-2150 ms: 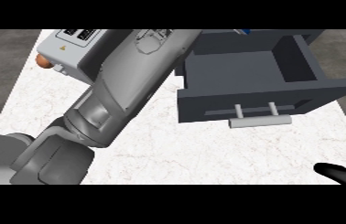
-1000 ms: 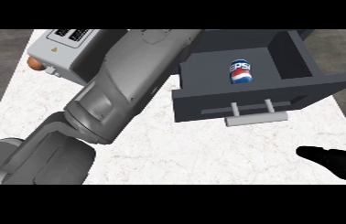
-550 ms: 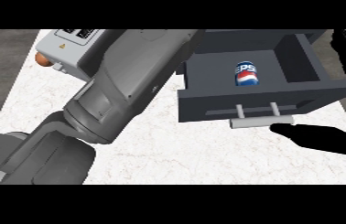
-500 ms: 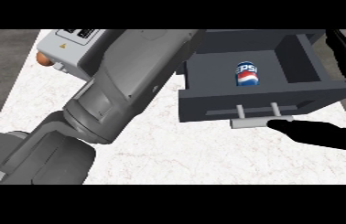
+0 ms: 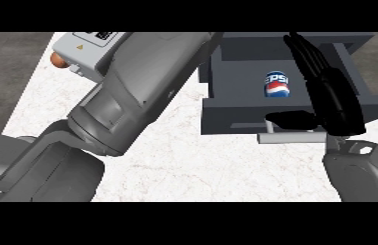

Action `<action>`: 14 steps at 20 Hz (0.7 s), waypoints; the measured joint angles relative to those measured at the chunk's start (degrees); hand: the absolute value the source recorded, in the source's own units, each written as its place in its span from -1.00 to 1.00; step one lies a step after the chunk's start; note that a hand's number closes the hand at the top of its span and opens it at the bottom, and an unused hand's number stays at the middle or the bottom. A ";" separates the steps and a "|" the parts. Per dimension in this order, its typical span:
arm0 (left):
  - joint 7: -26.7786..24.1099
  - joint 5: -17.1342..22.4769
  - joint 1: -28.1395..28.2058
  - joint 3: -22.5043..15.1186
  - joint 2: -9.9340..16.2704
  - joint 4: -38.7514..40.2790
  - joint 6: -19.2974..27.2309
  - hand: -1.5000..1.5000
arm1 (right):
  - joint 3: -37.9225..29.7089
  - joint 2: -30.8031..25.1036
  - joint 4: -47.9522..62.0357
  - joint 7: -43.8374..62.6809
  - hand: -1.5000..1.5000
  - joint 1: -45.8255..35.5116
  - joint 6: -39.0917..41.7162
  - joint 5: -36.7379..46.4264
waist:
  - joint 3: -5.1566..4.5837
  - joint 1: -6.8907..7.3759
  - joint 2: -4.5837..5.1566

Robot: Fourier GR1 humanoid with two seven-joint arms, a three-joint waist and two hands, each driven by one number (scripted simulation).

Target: Pick up the can, place it into the drawer and close the drawer

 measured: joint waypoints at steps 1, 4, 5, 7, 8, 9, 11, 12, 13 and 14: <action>0.07 -0.02 0.20 0.14 0.27 -0.17 -0.66 -1.00 | 0.15 -0.04 2.75 -0.98 -1.00 -0.72 -0.98 1.28 | -0.01 0.35 -0.06; -0.50 0.02 1.50 0.65 0.78 -0.76 -1.71 -1.00 | 1.52 1.23 9.88 -2.43 -1.00 -4.18 -3.87 5.25 | -0.02 0.87 -0.19; -0.24 0.07 1.36 1.03 1.04 -0.64 -1.73 -1.00 | 2.32 2.07 11.98 -3.00 -1.00 -4.88 -5.26 6.69 | -0.02 0.92 -0.21; 0.13 -0.25 1.75 1.09 1.46 -1.11 -2.16 -1.00 | 2.10 2.89 17.80 -4.33 -1.00 -7.51 -7.78 8.55 | -0.03 1.52 -0.30; 0.36 -0.44 1.95 1.10 1.70 -1.42 -2.20 -1.00 | 2.05 3.42 20.77 -5.19 -1.00 -8.36 -9.37 9.43 | -0.03 1.75 -0.35; 0.77 -0.62 2.10 1.14 2.09 -1.80 -2.12 -1.00 | 1.99 3.95 23.43 -5.84 -1.00 -9.43 -10.67 10.22 | -0.03 1.94 -0.43; 1.04 -0.79 3.20 1.39 3.00 -2.64 -2.62 -1.00 | 1.76 5.29 28.59 -6.79 -1.00 -11.31 -13.83 11.85 | -0.03 2.28 -0.51; 1.17 -1.02 3.91 1.34 3.82 -3.08 -3.20 -1.00 | 1.32 5.62 31.07 -7.37 -1.00 -12.26 -15.35 12.40 | -0.03 2.46 -0.55; 1.65 -1.22 4.00 1.33 4.52 -3.41 -3.64 -1.00 | 1.04 6.28 33.65 -7.59 -1.00 -13.39 -17.15 13.26 | -0.04 2.59 -0.55; 2.03 -1.35 4.22 1.40 5.15 -3.76 -3.88 -1.00 | 0.34 6.40 36.19 -7.79 -1.00 -15.02 -18.31 13.72 | -0.03 2.73 -0.55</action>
